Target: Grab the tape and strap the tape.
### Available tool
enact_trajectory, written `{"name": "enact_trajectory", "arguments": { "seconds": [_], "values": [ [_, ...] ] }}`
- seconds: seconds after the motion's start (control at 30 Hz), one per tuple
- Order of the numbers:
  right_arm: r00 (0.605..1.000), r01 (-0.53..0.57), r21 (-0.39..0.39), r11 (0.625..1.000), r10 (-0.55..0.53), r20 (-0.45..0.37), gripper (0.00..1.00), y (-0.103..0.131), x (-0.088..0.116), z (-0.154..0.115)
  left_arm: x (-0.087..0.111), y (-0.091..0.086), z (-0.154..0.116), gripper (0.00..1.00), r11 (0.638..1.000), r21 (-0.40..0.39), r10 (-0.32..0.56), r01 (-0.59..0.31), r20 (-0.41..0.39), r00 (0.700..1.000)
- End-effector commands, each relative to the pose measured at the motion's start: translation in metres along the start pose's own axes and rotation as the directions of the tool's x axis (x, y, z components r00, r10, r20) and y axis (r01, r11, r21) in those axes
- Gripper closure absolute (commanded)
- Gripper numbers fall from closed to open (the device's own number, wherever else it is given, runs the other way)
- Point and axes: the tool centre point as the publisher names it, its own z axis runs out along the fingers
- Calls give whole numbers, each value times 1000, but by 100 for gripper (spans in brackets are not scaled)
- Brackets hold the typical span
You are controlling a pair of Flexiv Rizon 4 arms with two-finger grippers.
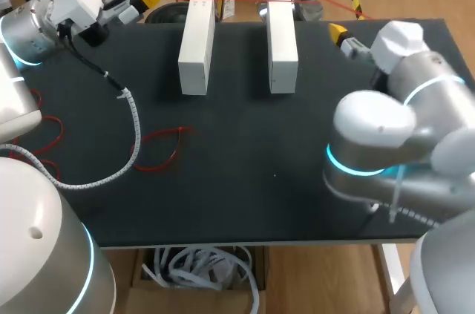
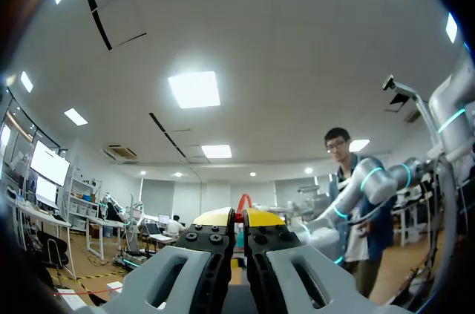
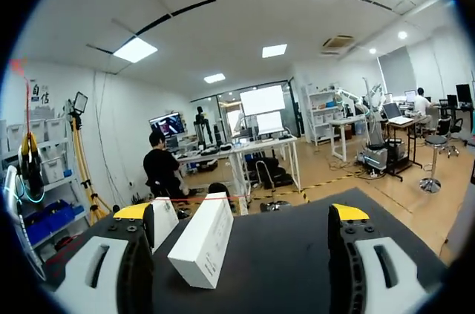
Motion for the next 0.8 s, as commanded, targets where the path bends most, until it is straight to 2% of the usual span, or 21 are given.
{"name": "enact_trajectory", "arguments": {
  "seconds": [0.03,0.17,0.23,0.5,0.6,0.63,0.8],
  "values": [
    [989,7,-91,996,6,145,0,-5,8,0,0,-2,0,100,1000,-9,2,-2,11,1000],
    [991,7,-92,996,6,135,0,-7,10,-1,1,-4,0,100,1000,-20,1,0,68,998],
    [992,2,-90,996,10,127,0,-7,11,-2,0,-4,-1,100,1000,3,18,-19,94,995],
    [994,-31,-95,995,40,98,0,-7,20,-8,-4,-6,3,100,999,2,36,-36,96,995],
    [997,-18,-80,997,24,72,0,-7,26,-13,-5,-6,4,100,999,13,37,-39,90,995],
    [999,-34,-66,997,37,36,0,-7,29,-14,-5,-6,4,100,999,15,35,-37,83,996],
    [999,-34,-66,997,37,36,0,-7,29,-14,-5,-6,4,100,999,18,39,-41,84,996]
  ]
}}
